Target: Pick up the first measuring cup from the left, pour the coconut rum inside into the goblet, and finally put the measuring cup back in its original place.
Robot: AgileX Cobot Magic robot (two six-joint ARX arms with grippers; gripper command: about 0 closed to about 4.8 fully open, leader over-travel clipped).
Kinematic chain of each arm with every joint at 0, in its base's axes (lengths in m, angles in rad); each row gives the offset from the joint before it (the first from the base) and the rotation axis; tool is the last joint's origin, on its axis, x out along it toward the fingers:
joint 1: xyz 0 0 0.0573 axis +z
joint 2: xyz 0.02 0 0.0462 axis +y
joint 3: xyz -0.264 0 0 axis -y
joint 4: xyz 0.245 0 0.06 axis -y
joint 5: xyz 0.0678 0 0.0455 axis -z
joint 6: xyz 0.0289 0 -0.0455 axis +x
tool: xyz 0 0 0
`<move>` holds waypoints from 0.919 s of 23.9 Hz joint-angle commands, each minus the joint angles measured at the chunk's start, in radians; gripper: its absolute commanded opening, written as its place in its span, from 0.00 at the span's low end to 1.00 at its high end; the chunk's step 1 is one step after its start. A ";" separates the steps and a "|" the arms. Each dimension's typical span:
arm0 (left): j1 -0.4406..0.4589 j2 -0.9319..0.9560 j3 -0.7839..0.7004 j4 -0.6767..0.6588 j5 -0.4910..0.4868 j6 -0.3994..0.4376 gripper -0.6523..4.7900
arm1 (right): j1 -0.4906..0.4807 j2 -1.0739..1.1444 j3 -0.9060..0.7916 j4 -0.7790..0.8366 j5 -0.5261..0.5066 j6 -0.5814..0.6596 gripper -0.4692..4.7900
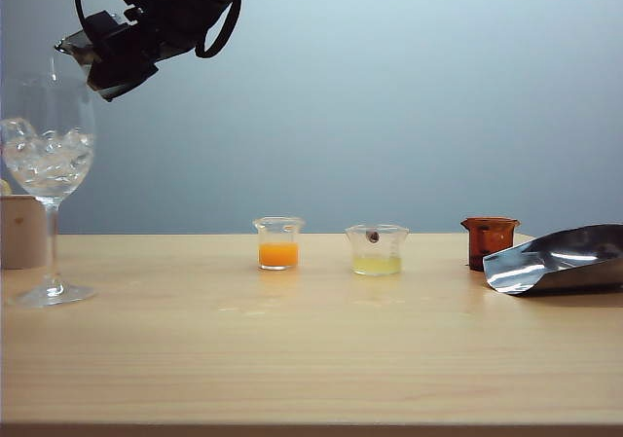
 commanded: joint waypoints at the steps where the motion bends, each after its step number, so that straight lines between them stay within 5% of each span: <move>1: 0.001 -0.002 0.005 0.007 -0.003 0.000 0.12 | 0.000 -0.009 0.010 0.026 0.027 -0.038 0.28; 22: 0.001 -0.002 0.005 0.007 -0.003 0.000 0.12 | -0.011 -0.005 0.010 0.093 0.030 -0.169 0.26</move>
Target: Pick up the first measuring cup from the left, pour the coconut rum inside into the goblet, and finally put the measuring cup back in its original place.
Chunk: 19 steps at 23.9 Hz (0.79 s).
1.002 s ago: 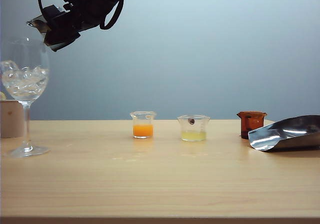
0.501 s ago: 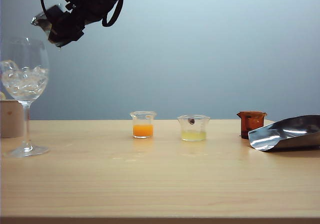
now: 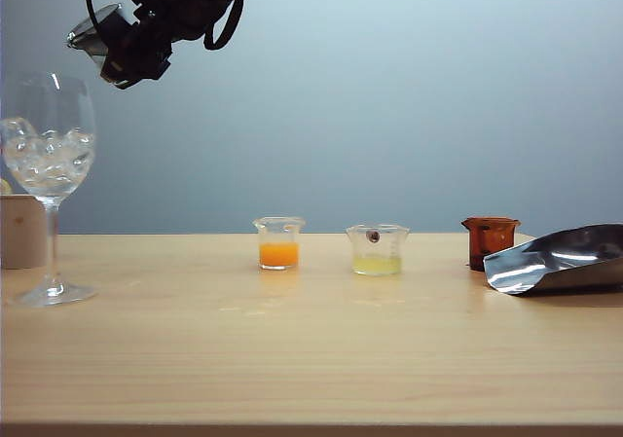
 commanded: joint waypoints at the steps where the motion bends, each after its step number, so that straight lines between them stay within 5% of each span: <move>1: 0.001 -0.002 0.005 0.007 -0.003 0.000 0.11 | 0.000 -0.005 0.010 0.017 -0.003 -0.021 0.26; 19: 0.001 -0.002 0.005 0.007 -0.003 0.000 0.12 | 0.001 -0.005 0.011 0.015 0.014 -0.103 0.25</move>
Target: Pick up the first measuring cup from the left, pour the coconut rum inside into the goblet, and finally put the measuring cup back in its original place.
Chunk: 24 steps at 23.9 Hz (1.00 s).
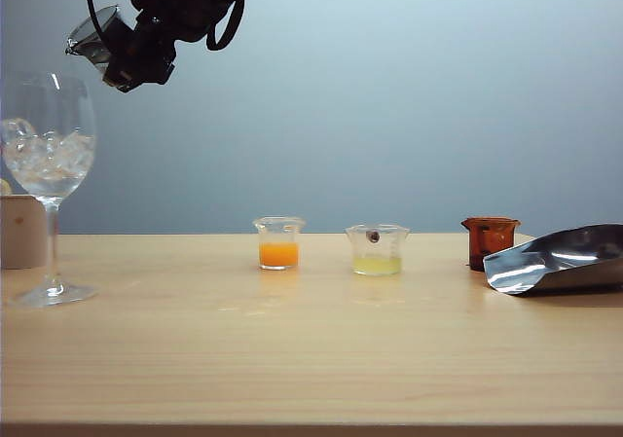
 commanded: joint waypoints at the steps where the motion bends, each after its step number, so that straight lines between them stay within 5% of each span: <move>1: 0.001 -0.002 0.005 0.007 -0.003 0.000 0.12 | 0.002 -0.006 0.011 0.020 0.025 -0.006 0.25; 24: 0.002 -0.002 0.005 0.006 -0.003 0.000 0.12 | 0.049 -0.007 0.074 -0.141 0.209 -0.059 0.18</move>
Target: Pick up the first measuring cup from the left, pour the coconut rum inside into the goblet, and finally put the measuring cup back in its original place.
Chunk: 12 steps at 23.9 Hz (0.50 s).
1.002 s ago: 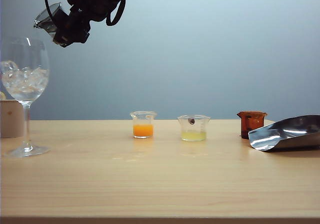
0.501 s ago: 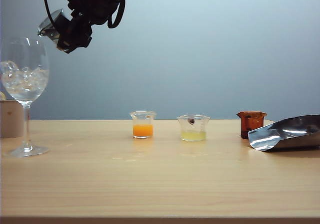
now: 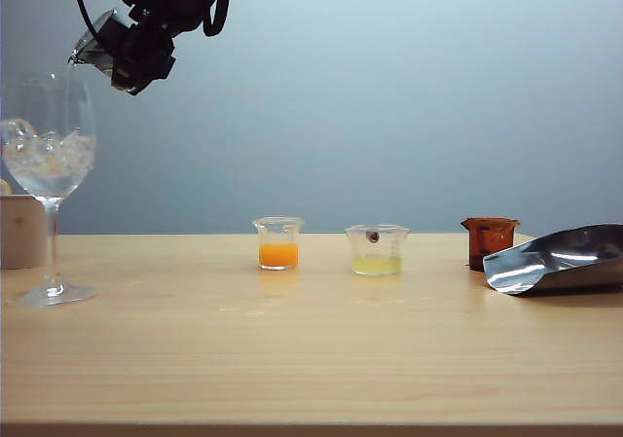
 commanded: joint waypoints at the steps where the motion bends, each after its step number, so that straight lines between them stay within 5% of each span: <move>1: 0.001 -0.002 0.005 0.007 -0.003 0.000 0.12 | 0.003 -0.011 0.013 -0.001 0.022 -0.031 0.18; 12: 0.000 -0.002 0.005 0.007 -0.003 0.000 0.12 | 0.016 -0.010 0.062 -0.026 0.064 -0.060 0.17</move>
